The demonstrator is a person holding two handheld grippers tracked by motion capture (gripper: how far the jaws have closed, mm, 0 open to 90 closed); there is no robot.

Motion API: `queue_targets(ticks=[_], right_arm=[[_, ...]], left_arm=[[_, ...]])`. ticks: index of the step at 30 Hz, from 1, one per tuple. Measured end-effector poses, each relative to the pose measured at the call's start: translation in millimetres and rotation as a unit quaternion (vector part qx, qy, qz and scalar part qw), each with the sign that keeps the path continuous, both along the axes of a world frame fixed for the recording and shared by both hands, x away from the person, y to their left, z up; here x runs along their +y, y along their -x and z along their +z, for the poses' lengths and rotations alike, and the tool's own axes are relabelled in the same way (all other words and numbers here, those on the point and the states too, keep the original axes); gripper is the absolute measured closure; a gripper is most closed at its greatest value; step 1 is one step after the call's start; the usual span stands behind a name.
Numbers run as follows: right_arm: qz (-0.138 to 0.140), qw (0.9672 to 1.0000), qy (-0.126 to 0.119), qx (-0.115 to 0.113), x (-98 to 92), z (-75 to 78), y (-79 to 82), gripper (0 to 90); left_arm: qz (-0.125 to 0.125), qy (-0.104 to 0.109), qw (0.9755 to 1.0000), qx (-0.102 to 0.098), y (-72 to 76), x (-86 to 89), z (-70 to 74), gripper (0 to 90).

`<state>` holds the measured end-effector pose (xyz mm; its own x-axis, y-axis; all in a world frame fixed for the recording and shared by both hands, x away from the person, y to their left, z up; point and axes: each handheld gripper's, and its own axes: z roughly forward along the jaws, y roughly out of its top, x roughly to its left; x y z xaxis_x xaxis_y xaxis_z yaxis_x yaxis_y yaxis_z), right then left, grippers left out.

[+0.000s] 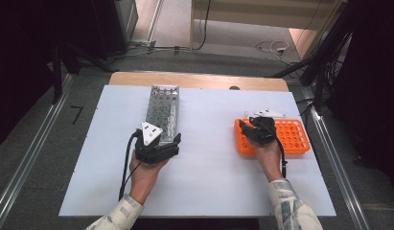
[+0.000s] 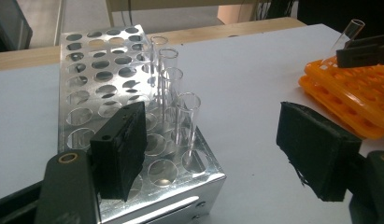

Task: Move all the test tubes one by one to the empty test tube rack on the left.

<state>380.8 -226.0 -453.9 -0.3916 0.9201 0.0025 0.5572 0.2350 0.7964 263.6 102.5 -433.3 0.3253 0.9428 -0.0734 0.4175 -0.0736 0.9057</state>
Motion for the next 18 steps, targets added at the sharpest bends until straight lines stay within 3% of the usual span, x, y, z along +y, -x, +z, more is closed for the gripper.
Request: queue_targets(ticks=[8, 14, 18], right_arm=[[0.004, 1.0000, 0.005, 0.004, 3.9, -3.4, -7.3, 62.6], [0.006, 0.9999, 0.016, -0.003, 7.8, -5.8, -7.8, 72.3], [0.001, 0.9997, 0.018, -0.018, 7.7, -1.4, -4.9, 73.0]], left_arm=[[-0.002, -0.001, 1.0000, 0.001, -0.2, -0.8, -0.7, 24.7], [-0.001, 0.000, 1.0000, 0.001, 0.2, -0.5, -0.3, 24.9], [0.000, 0.001, 1.0000, 0.001, 0.6, 1.0, 0.4, 24.8]])
